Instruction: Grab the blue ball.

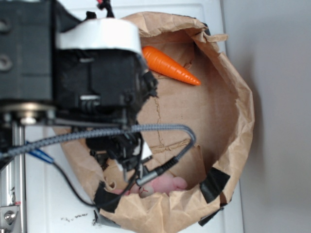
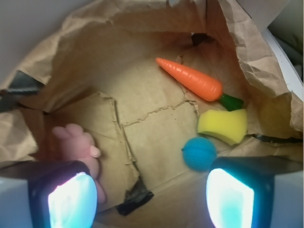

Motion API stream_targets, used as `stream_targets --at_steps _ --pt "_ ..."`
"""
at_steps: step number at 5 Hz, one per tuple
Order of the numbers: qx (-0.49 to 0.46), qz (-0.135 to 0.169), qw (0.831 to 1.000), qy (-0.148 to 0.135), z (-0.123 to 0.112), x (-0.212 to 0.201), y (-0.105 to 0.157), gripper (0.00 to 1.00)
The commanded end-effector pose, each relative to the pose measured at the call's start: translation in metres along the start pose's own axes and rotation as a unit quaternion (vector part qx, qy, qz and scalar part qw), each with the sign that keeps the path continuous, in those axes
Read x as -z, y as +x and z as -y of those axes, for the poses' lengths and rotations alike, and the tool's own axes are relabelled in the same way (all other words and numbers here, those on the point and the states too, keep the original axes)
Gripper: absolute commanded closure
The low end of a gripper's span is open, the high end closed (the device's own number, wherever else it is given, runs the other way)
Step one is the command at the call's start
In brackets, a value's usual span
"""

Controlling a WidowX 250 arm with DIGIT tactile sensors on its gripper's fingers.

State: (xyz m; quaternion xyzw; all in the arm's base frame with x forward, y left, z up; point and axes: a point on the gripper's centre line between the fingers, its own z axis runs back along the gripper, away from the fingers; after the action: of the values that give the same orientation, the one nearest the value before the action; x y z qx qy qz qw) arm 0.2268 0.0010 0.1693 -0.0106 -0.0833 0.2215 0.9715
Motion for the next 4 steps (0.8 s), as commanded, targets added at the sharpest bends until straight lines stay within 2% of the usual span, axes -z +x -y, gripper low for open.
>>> stream_targets --at_steps 1,3,4 --pt "-0.009 0.014 1.0 -0.003 -0.009 -0.009 0.008 0.0" --pt "-0.009 0.014 1.0 -0.003 -0.009 -0.009 0.008 0.0" --pt "-0.015 -0.003 1.0 -0.001 -0.014 0.012 0.013 0.0"
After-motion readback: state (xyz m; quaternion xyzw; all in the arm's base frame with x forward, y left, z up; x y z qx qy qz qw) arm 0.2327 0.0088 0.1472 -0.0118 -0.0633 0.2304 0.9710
